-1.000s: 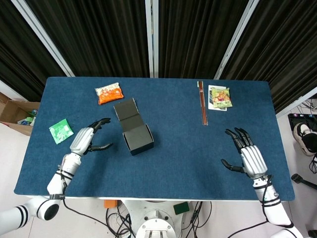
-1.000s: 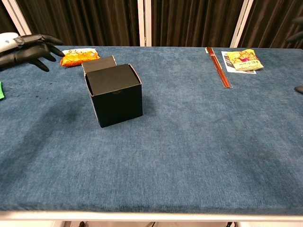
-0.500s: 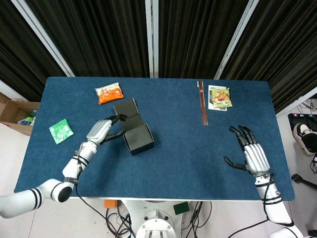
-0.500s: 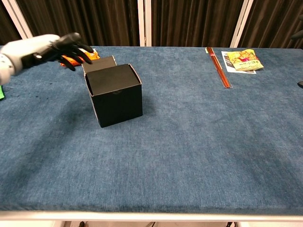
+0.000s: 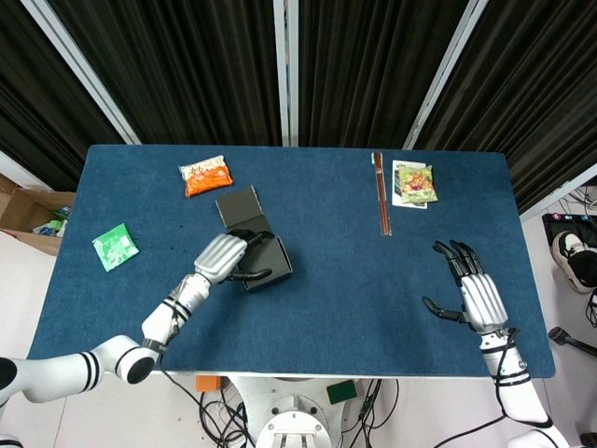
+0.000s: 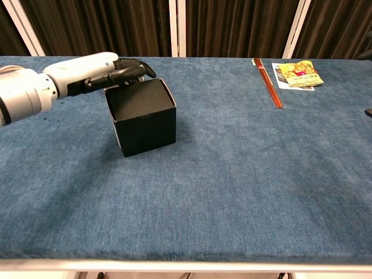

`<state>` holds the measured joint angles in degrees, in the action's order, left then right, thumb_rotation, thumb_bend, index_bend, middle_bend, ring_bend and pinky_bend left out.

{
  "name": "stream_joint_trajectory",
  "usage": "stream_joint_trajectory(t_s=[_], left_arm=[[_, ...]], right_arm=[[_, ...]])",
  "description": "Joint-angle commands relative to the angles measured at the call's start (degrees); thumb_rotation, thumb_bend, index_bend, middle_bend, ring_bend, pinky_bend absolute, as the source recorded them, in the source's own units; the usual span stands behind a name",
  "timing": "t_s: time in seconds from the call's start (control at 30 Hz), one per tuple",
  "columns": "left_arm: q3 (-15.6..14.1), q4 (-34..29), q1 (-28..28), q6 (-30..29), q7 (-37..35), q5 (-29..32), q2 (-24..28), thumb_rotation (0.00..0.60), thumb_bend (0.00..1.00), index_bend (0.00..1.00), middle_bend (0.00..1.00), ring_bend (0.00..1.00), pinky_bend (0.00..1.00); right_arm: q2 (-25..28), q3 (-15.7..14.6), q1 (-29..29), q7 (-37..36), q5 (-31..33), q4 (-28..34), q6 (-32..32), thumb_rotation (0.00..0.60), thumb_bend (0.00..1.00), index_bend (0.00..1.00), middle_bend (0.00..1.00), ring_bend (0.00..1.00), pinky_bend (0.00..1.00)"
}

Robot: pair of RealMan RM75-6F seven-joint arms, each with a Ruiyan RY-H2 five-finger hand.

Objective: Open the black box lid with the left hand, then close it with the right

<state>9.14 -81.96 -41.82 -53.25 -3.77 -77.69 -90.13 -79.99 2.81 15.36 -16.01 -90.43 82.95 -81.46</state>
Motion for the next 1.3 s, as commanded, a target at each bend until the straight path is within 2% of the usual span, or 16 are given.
stream_joint_trajectory(t_s=[0.03,0.17,0.4,0.8,1.0,1.3], left_arm=[[-3.72,-2.46,1.91,-4.89,5.5,-4.81,-0.72,0.0,0.0,0.19,0.4,0.23,0.25],[-7.3,-3.36,4.04,-9.62,11.22,-9.5,-2.43,0.0,0.0,0.19,0.41,0.23,0.24],[-10.94,-4.1,6.69,-13.18,16.41,-13.31,-4.45,0.0,0.0,0.2,0.42,0.23,0.24],[-12.57,-2.22,10.57,-18.68,29.31,-17.05,-4.95,0.277,0.0,0.28,0.39,0.23,0.23],[-11.49,2.83,11.65,-18.07,33.63,-15.23,-7.39,0.333,0.0,0.29,0.39,0.22,0.23],[-6.17,8.16,12.32,-19.51,32.47,-10.91,-11.74,0.341,0.0,0.29,0.38,0.22,0.23]], right_arm=[[-0.28,-0.19,-0.13,0.01,-0.11,-0.25,0.01,0.6,0.26,0.07,0.18,0.02,0.0],[-0.52,-0.43,-0.32,0.19,-0.7,-0.2,-0.42,0.6,0.26,0.07,0.18,0.02,0.0],[-0.14,-0.87,-0.65,1.41,-2.05,1.09,-1.43,0.6,0.27,0.07,0.18,0.02,0.0],[0.4,-1.48,-1.29,3.08,-3.81,3.18,-2.9,0.6,0.26,0.07,0.18,0.02,0.0],[0.35,-1.81,-1.5,3.57,-4.3,3.53,-3.09,0.6,0.26,0.08,0.18,0.02,0.0],[0.55,-1.71,-1.89,3.98,-4.61,4.15,-3.85,0.6,0.26,0.08,0.18,0.02,0.0]])
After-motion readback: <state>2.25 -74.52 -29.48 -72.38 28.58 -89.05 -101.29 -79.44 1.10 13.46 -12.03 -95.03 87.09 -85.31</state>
